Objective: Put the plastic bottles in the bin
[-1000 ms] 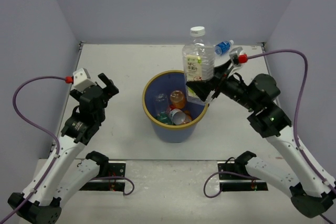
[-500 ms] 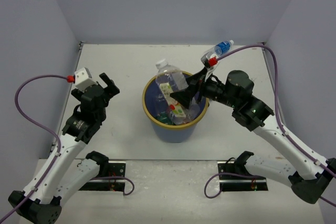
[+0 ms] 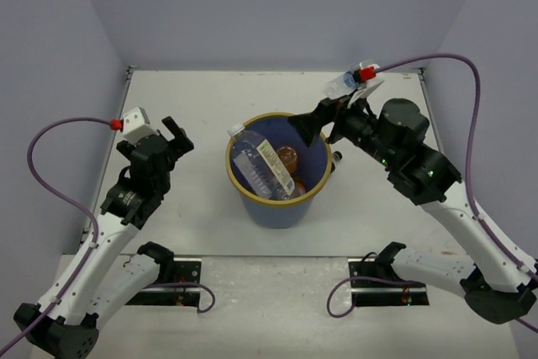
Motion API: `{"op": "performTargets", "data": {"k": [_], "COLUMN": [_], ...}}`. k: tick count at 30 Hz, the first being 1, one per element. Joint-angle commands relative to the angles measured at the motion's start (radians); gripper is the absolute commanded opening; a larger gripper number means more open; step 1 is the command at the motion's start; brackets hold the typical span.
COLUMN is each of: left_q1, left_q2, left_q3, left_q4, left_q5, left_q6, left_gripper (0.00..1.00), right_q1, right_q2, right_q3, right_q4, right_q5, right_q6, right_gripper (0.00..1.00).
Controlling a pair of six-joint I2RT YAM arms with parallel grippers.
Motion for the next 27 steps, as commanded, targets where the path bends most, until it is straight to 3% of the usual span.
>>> {"op": "performTargets", "data": {"k": [1,5,16,27], "left_q1": [0.007,0.007,0.007,0.007], "left_q2": [0.009,0.008,0.011,0.013], "left_q3": [0.002,0.002,0.001,0.002], "left_q4": [0.055,0.054,0.067,0.061], "left_q5": [0.018,0.012,0.055,0.052], "left_q6": [0.024,0.022,0.03,0.033], "left_gripper": [1.0,1.0,1.0,1.0], "right_q1": [-0.015,-0.153,-0.489,-0.559], "right_q2": [0.025,-0.015,-0.016,0.065], "right_q3": [0.176,0.136,-0.089,-0.281], "right_q4": [-0.15,-0.181,-0.242,-0.195], "right_q5": [0.266,0.315,0.155,0.031], "right_q6": [0.102,0.208,0.315,0.426], "right_gripper": [0.99,0.99,0.99,0.99]}}
